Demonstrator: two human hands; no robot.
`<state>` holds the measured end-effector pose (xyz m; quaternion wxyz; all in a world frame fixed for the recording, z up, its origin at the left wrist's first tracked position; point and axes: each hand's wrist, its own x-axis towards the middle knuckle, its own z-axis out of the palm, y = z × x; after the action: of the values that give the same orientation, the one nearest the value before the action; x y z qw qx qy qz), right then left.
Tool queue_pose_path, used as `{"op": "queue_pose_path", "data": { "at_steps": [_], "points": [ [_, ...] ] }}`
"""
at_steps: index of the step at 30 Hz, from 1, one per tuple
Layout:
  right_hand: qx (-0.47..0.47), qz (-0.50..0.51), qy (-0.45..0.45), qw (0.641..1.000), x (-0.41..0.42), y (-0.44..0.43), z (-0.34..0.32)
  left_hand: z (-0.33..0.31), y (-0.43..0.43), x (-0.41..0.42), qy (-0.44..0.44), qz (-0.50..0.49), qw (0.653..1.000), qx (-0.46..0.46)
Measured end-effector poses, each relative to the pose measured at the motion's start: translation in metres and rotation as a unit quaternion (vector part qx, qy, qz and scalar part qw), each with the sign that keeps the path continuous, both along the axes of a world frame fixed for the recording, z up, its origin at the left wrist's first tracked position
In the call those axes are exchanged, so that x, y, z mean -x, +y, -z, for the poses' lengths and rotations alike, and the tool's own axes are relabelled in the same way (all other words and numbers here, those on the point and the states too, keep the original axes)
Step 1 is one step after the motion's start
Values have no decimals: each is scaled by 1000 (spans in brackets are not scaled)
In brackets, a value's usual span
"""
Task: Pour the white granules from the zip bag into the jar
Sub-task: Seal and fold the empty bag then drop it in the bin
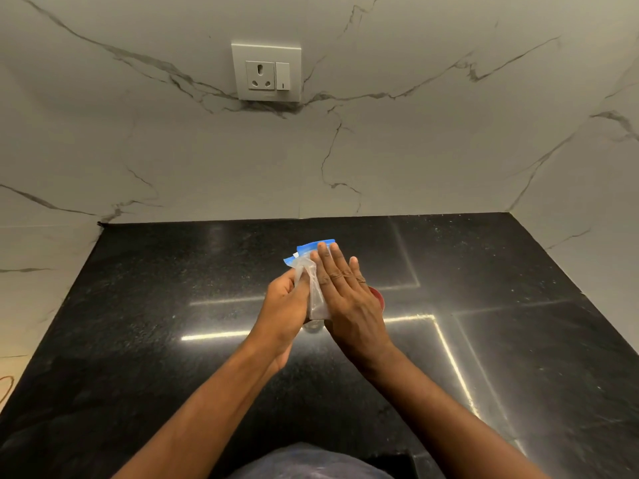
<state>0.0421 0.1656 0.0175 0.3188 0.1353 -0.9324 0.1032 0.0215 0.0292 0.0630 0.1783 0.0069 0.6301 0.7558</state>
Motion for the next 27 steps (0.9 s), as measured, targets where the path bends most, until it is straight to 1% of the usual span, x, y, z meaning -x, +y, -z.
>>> {"op": "queue_pose_path", "data": {
  "at_steps": [3,5,8,11,14,16,18,20,21,22,23,24,26,27],
  "points": [
    [-40,13,-36,998,1,-4,-5,-7,-1,2,-32,6,998,-54],
    [-47,24,-69,996,1,-6,-7,-12,-3,4,-28,22,997,-66],
    [-36,20,-108,993,0,-10,-14,-12,-2,1,36,20,999,-2],
    [-44,11,-120,992,-3,-13,-18,-9,-2,-2,48,-13,998,28],
    [2,-8,-148,989,-7,-15,-22,-9,-5,-2,15,-49,999,16],
    [48,-10,-129,990,-15,-15,-26,-7,-9,-1,-15,-78,997,-4],
    [118,-30,-95,988,-26,-12,-25,-7,-13,0,-31,-104,994,-25],
    [198,-59,-112,972,-36,-12,-23,-10,-17,1,-32,-122,991,-38],
    [265,-68,-142,951,-40,-12,-23,-12,-19,1,-29,-125,991,-37],
    [351,-72,-182,916,-41,-12,-26,-13,-21,1,-21,-121,992,-31],
    [443,-76,-228,864,-40,-12,-30,-14,-22,-1,-11,-113,993,-15],
    [520,-84,-280,803,-38,-12,-36,-14,-23,-3,1,-104,995,3],
    [610,-103,-388,683,-31,-10,-44,-9,-26,-10,33,-91,995,38],
    [646,-118,-425,623,-30,-10,-45,-7,-28,-13,48,-88,994,53]
  ]
}}
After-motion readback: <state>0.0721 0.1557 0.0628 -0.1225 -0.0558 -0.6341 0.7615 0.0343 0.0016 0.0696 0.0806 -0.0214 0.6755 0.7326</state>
